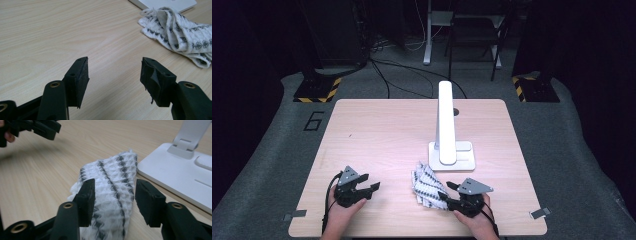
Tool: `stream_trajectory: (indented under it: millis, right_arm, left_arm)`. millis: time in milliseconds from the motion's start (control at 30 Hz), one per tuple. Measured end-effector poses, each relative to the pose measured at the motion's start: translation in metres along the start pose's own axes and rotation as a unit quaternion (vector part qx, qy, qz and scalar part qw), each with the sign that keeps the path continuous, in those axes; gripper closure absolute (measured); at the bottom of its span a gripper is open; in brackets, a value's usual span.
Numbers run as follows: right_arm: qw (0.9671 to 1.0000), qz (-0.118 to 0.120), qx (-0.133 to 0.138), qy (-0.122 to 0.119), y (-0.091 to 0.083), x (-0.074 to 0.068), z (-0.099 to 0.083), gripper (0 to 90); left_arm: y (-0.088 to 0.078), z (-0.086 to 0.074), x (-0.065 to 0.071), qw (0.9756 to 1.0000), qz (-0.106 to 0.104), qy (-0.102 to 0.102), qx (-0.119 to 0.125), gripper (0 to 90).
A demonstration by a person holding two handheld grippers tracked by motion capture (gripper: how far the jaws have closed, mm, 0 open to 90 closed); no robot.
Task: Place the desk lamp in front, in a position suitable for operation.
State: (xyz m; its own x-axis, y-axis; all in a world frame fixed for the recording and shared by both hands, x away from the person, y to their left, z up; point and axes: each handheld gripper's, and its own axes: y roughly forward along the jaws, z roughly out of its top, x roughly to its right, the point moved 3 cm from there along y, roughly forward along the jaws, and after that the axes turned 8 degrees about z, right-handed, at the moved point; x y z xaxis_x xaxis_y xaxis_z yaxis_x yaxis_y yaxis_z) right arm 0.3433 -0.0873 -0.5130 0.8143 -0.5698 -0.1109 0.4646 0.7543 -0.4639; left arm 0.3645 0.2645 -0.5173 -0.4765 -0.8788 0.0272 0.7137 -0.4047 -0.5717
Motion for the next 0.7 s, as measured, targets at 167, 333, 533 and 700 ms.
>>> stream_trajectory:
  millis: [167, 333, 533, 700]
  right_arm:
    - [0.9992, 0.010, -0.039, 0.002, 0.030, 0.002, -0.003, 42.7]
    - [0.9985, 0.005, -0.055, -0.009, 0.042, -0.001, -0.005, 41.5]
    - [0.9958, 0.004, -0.089, -0.022, 0.047, -0.006, -0.011, 46.7]
    - [0.9950, 0.024, -0.096, -0.016, 0.044, -0.008, -0.011, 64.8]
  left_arm:
    - [0.000, -0.001, -0.001, 1.0000, 0.000, 0.001, -0.002, 39.4]
    - [-0.001, -0.002, -0.002, 1.0000, 0.001, -0.004, -0.003, 39.4]
    - [-0.002, -0.002, -0.002, 1.0000, 0.006, -0.006, -0.001, 39.4]
    - [-0.003, -0.002, -0.002, 1.0000, 0.003, -0.003, -0.008, 39.4]
